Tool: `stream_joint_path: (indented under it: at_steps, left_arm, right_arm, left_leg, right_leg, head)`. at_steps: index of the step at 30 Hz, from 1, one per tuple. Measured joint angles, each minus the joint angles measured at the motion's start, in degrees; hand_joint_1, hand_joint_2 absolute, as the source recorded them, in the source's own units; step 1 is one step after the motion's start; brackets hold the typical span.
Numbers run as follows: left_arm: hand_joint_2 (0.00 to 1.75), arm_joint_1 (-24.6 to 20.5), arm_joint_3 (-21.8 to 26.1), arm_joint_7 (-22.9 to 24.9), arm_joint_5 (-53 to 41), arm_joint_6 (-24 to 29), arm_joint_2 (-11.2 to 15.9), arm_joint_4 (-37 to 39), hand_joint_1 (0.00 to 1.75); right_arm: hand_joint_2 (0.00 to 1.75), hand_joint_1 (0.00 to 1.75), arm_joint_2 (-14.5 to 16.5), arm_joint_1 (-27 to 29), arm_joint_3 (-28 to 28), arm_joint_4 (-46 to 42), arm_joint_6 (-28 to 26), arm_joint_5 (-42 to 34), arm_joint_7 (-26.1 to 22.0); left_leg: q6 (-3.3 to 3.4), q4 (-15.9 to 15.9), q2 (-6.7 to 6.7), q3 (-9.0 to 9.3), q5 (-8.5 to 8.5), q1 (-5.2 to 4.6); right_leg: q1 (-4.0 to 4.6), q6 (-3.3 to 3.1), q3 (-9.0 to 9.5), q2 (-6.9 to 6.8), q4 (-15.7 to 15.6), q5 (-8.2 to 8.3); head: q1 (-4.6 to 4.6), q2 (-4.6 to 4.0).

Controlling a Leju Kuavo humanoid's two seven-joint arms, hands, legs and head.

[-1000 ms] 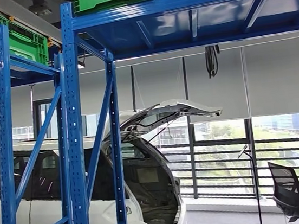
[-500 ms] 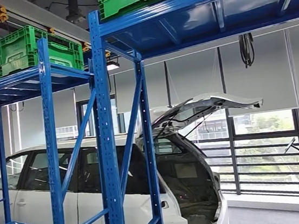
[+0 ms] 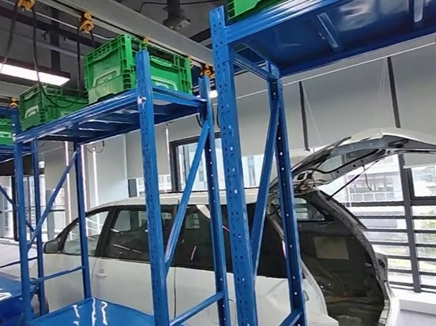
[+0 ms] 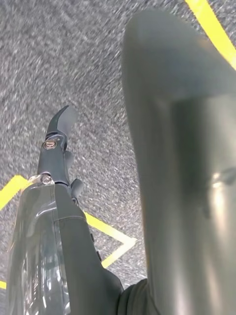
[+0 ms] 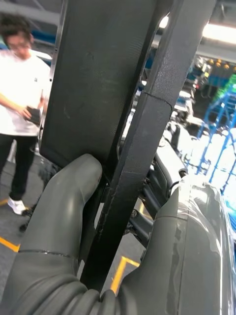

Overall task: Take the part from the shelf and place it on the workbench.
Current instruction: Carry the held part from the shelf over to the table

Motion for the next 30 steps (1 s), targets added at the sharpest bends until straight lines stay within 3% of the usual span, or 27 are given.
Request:
stream_joint_path:
  at_steps: [2, 4, 5, 7, 9, 11, 13, 14, 15, 17, 19, 20, 22, 23, 25, 26, 28, 29, 30]
  left_arm:
    - [1.75, -0.1, 0.0, 0.2, -0.2, -0.3, 0.2, 0.0, 0.00]
    - [1.75, -0.2, 0.0, 0.7, -0.4, -0.5, 0.3, 0.0, 0.00]
    - [1.75, -0.1, 0.0, 1.0, -0.5, -0.5, 0.3, 0.0, 0.00]
    - [1.75, 0.3, 0.1, 1.4, -0.5, -0.4, 0.5, -0.1, 0.00]
    - [1.75, 0.6, 0.2, 1.5, -0.3, -0.3, 0.8, -0.2, 0.00]
    - [1.75, 0.4, 0.2, 1.5, 0.0, -0.3, 1.2, -0.4, 0.00]
    - [1.75, 0.1, 0.2, 1.5, 0.1, -0.3, 1.4, -0.4, 0.00]
    - [1.75, 0.2, 0.2, 1.5, 0.1, -0.3, 1.4, -0.4, 0.00]
    - [1.75, 0.3, 0.3, 1.6, 0.1, -0.3, 1.4, -0.4, 0.00]
    - [1.75, 0.4, 0.3, 1.7, 0.2, -0.1, 1.5, -0.5, 0.00]
    - [1.75, 0.2, 0.5, 1.7, 0.3, 0.1, 1.6, -0.6, 0.00]
    - [1.75, 0.1, 0.6, 1.5, 0.5, 0.2, 1.6, -0.6, 0.00]
    - [1.75, 0.4, 0.9, 1.0, 0.7, 0.3, 1.6, -0.7, 0.00]
    - [1.75, 0.5, 1.0, 0.9, 0.8, 0.3, 1.6, -0.7, 0.00]
    - [1.75, 0.4, 1.1, 0.6, 1.0, 0.3, 1.6, -0.8, 0.00]
    - [1.75, 0.2, 1.1, 0.5, 1.1, 0.3, 1.6, -0.8, 0.00]
    - [1.75, -0.1, 1.2, 0.3, 1.2, 0.3, 1.6, -0.9, 0.00]
    - [1.75, -0.1, 1.2, 0.3, 1.2, 0.3, 1.6, -0.9, 0.00]
    - [1.75, 0.0, 1.2, 0.3, 1.2, 0.3, 1.6, -0.9, 0.00]
  right_arm:
    - [1.75, 1.75, 0.0, 0.0, 0.1, 0.0, -0.1, -0.2, -0.5]
    - [1.75, 1.75, 0.0, 0.1, 0.2, 0.0, -0.2, -0.3, -1.0]
    - [1.75, 1.75, 0.1, 0.2, 0.3, 0.0, -0.2, -0.4, -1.3]
    - [1.75, 1.75, 0.4, 0.1, 0.6, 0.0, 0.0, -0.5, -1.6]
    - [1.75, 1.75, 0.9, 0.1, 0.9, 0.0, 0.2, -0.6, -1.8]
    - [1.75, 1.75, 1.2, 0.1, 1.3, 0.0, 0.3, -0.6, -1.9]
    - [1.75, 1.75, 1.3, 0.2, 1.5, 0.2, 0.4, -0.6, -1.9]
    - [1.75, 1.75, 1.3, 0.2, 1.6, 0.2, 0.4, -0.6, -1.9]
    - [1.75, 1.75, 1.3, 0.2, 1.7, 0.3, 0.5, -0.6, -1.9]
    - [1.75, 1.75, 1.4, 0.1, 1.8, 0.4, 0.6, -0.5, -2.0]
    - [1.75, 1.75, 1.5, 0.0, 1.9, 0.4, 0.6, -0.5, -2.1]
    - [1.75, 1.75, 1.6, 0.0, 2.0, 0.4, 0.7, -0.4, -2.2]
    - [1.75, 1.75, 1.6, 0.1, 2.2, 0.4, 0.8, -0.4, -2.4]
    - [1.75, 1.75, 1.7, 0.1, 2.3, 0.4, 0.8, -0.4, -2.5]
    - [1.75, 1.75, 1.7, 0.2, 2.4, 0.4, 0.8, -0.3, -2.6]
    - [1.75, 1.75, 1.7, 0.3, 2.5, 0.4, 0.8, -0.2, -2.7]
    - [1.75, 1.75, 1.7, 0.5, 2.7, 0.4, 0.9, 0.0, -2.6]
    - [1.75, 1.75, 1.8, 0.6, 2.8, 0.4, 0.9, 0.1, -2.6]
    - [1.75, 1.75, 1.8, 0.6, 2.9, 0.4, 1.0, 0.2, -2.6]
  left_leg:
    - [-0.10, 0.0, -1.49, -0.08, 0.22, -0.16]
    - [-0.48, 0.0, -2.90, -0.44, 0.58, 0.01]
    - [-0.82, 0.0, -3.57, -0.69, 0.81, 0.15]
    - [-1.51, 0.0, -4.26, -1.17, 1.07, 0.29]
    - [-2.07, 1.8, -2.01, -2.24, -0.51, 0.11]
    - [-2.61, 7.7, 1.05, -4.73, -4.16, 0.16]
    - [-3.19, 13.7, 2.00, -6.97, -6.56, 0.48]
    - [-3.46, 14.3, 2.26, -6.90, -6.38, 0.69]
    - [-3.70, 12.5, 2.62, -5.67, -5.15, 0.92]
    - [-4.04, 5.2, 4.61, -1.41, -2.01, 1.02]
    - [-3.42, 0.5, 6.30, 1.02, -0.72, 0.72]
    - [-2.91, 0.0, 6.41, 1.08, -0.89, 0.46]
    - [-1.88, 0.0, 5.31, 0.78, -0.67, 0.38]
    - [-1.49, -0.1, 4.82, 0.69, -0.54, 0.41]
    - [-0.83, -0.2, 3.82, 0.54, -0.24, 0.58]
    - [-0.59, -0.2, 3.21, 0.39, -0.13, 0.54]
    - [-0.25, -0.2, 1.77, 0.18, 0.05, 0.31]
    - [-0.15, -0.2, 1.00, 0.12, 0.13, 0.15]
    - [-0.08, -0.2, 0.23, 0.12, 0.20, 0.00]
  right_leg:
    - [0.16, -1.13, 3.30, 2.52, -7.3, 4.13]
    - [0.33, -1.76, 5.17, 4.65, -11.7, 6.05]
    - [0.43, -1.81, 5.34, 4.71, -12.3, 6.08]
    - [0.38, -1.77, 5.55, 3.28, -13.3, 6.24]
    - [0.10, -2.02, 5.75, 1.67, -14.3, 6.55]
    - [0.05, -2.26, 5.66, -0.07, -14.6, 6.77]
    - [0.06, -2.25, 5.59, -1.95, -14.6, 6.76]
    - [0.05, -2.21, 5.58, -2.79, -14.6, 6.74]
    - [0.02, -2.09, 5.59, -3.58, -14.5, 6.67]
    - [0.04, -1.57, 5.59, -4.95, -14.1, 6.34]
    - [0.31, -0.88, 5.52, -6.07, -13.6, 5.96]
    - [0.45, -0.61, 5.50, -6.61, -13.5, 5.89]
    - [0.35, -0.16, 5.62, -7.23, -13.4, 5.73]
    - [0.17, 0.09, 5.52, -6.40, -13.0, 5.18]
    - [-0.16, 0.50, 4.08, -3.29, -9.3, 2.41]
    - [-0.23, 0.54, 2.58, -1.79, -5.8, 0.47]
    - [-0.21, 0.45, -0.59, -0.71, 1.1, -2.17]
    - [-0.16, 0.27, -1.24, -0.50, 2.5, -2.06]
    - [-0.08, 0.00, -0.88, -0.27, 1.6, -0.85]
  head:
    - [0.00, 0.00]
    - [0.00, 0.00]
    - [0.00, 0.00]
    - [0.02, 0.00]
    - [0.05, 0.00]
    - [0.07, 0.00]
    - [0.08, 0.00]
    - [0.07, 0.00]
    - [0.08, 0.00]
    - [0.08, 0.00]
    - [0.06, 0.00]
    - [0.05, 0.00]
    - [0.03, 0.00]
    - [0.03, 0.00]
    - [0.02, 0.00]
    - [0.02, 0.00]
    - [0.02, 0.00]
    - [0.02, 0.00]
    - [0.02, 0.00]
